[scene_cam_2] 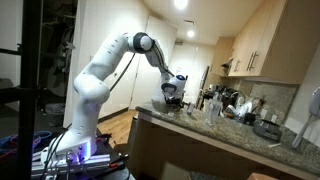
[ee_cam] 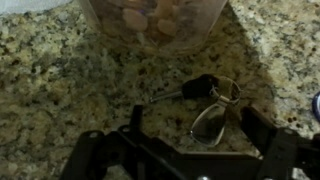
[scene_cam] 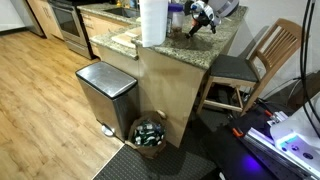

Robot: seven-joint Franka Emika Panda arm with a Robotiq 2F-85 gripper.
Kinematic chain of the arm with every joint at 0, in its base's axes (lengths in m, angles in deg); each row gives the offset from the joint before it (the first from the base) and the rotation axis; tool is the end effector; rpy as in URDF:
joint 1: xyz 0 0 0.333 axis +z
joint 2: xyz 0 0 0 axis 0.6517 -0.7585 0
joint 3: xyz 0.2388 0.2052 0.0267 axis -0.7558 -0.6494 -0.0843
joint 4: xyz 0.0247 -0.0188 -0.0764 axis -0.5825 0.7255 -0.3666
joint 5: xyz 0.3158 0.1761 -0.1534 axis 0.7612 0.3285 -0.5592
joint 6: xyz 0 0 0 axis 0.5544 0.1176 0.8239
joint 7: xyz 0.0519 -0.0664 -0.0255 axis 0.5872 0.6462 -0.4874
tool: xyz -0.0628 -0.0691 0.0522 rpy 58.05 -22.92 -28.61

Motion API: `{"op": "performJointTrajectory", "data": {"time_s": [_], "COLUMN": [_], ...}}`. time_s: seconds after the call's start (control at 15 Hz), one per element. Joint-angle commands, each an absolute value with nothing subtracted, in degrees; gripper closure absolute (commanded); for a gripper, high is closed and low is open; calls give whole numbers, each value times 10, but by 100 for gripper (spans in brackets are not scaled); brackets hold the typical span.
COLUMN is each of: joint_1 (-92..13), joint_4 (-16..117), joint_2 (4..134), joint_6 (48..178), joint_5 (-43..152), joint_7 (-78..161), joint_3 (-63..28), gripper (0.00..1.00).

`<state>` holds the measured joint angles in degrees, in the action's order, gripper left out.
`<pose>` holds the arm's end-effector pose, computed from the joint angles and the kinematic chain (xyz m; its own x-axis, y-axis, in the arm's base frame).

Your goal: Take the bottle on the tissue roll and put it on the table, then take the object and put it on the bottle

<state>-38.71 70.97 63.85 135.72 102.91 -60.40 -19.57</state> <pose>0.6378 -0.0273 0.3147 -0.6833 -0.4963 -0.5355 -0.5624 0.8255 -0.0475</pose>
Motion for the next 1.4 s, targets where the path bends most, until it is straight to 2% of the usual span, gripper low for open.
{"op": "performJointTrajectory", "data": {"time_s": [0.0, 0.07, 0.13, 0.47, 0.53, 0.6, 0.67, 0.8, 0.93, 1.33], "joint_1": [-405, -404, -406, -410, -410, -411, -410, -410, -411, -421], "joint_4": [697, 697, 697, 694, 693, 694, 694, 691, 687, 662], "joint_2": [622, 622, 622, 624, 624, 626, 626, 620, 613, 593], "joint_6": [1344, 1345, 1340, 1350, 1357, 1365, 1368, 1368, 1364, 1357], "joint_5": [1045, 1043, 1043, 1046, 1047, 1051, 1050, 1049, 1048, 1084], "joint_7": [-579, -580, -580, -572, -570, -562, -557, -551, -548, -510], "joint_3": [-213, -212, -212, -212, -212, -215, -215, -214, -213, -225], "gripper": [0, 0, 20, 57, 15, 19, 18, 5, 0, 0]}}
